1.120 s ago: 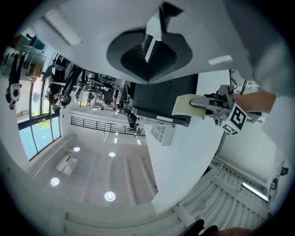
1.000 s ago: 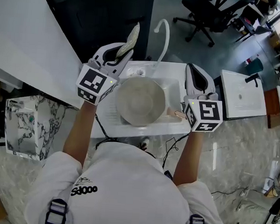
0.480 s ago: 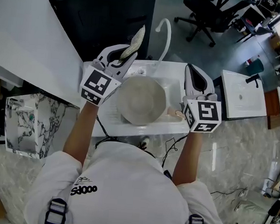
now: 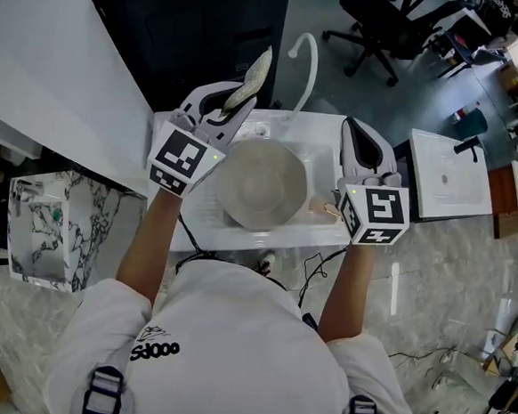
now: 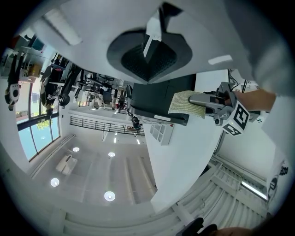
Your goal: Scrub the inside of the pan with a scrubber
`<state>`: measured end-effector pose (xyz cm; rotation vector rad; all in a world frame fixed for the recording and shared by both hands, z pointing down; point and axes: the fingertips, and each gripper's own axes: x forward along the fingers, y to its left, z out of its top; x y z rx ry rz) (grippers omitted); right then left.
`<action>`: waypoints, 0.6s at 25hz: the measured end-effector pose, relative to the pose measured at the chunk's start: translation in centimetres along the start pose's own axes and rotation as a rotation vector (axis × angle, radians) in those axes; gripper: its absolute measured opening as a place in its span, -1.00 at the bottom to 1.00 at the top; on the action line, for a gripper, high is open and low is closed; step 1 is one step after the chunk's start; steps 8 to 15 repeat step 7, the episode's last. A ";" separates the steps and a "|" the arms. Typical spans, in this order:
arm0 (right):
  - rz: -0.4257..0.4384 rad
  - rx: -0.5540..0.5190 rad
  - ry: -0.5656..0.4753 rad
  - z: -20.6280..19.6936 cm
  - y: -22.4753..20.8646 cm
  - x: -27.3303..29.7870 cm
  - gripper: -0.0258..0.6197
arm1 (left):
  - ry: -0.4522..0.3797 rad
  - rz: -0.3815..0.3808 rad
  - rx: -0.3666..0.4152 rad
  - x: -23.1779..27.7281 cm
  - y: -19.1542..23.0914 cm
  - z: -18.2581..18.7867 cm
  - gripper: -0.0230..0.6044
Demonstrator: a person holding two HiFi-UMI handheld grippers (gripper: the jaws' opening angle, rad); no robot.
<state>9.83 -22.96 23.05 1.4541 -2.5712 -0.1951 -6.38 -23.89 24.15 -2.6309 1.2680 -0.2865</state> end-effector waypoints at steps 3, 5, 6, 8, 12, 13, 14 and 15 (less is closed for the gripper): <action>0.003 0.003 0.000 -0.1 0.0 0.1 -0.90 | 0.004 0.000 0.001 0.0 0.0 -0.2 -0.72; 0.002 0.006 -0.002 -0.1 0.0 0.1 -0.90 | 0.004 0.000 -0.001 0.1 0.0 -0.1 -0.72; 0.003 0.008 -0.002 -0.1 -0.1 0.1 -0.90 | 0.005 0.000 -0.001 0.1 0.0 -0.1 -0.72; 0.003 0.010 -0.003 -0.1 -0.1 0.1 -0.90 | 0.005 -0.001 -0.001 0.1 0.0 -0.1 -0.72; 0.003 0.010 -0.003 -0.1 -0.1 0.1 -0.90 | 0.005 -0.001 -0.001 0.1 0.0 -0.1 -0.72; 0.003 0.010 -0.003 -0.1 -0.1 0.1 -0.90 | 0.005 -0.001 -0.001 0.1 0.0 -0.1 -0.72; 0.003 0.010 -0.003 -0.1 -0.1 0.1 -0.90 | 0.005 -0.001 -0.001 0.1 0.0 -0.1 -0.72; 0.003 0.010 -0.003 -0.1 -0.1 0.1 -0.90 | 0.005 -0.001 -0.001 0.1 0.0 -0.1 -0.72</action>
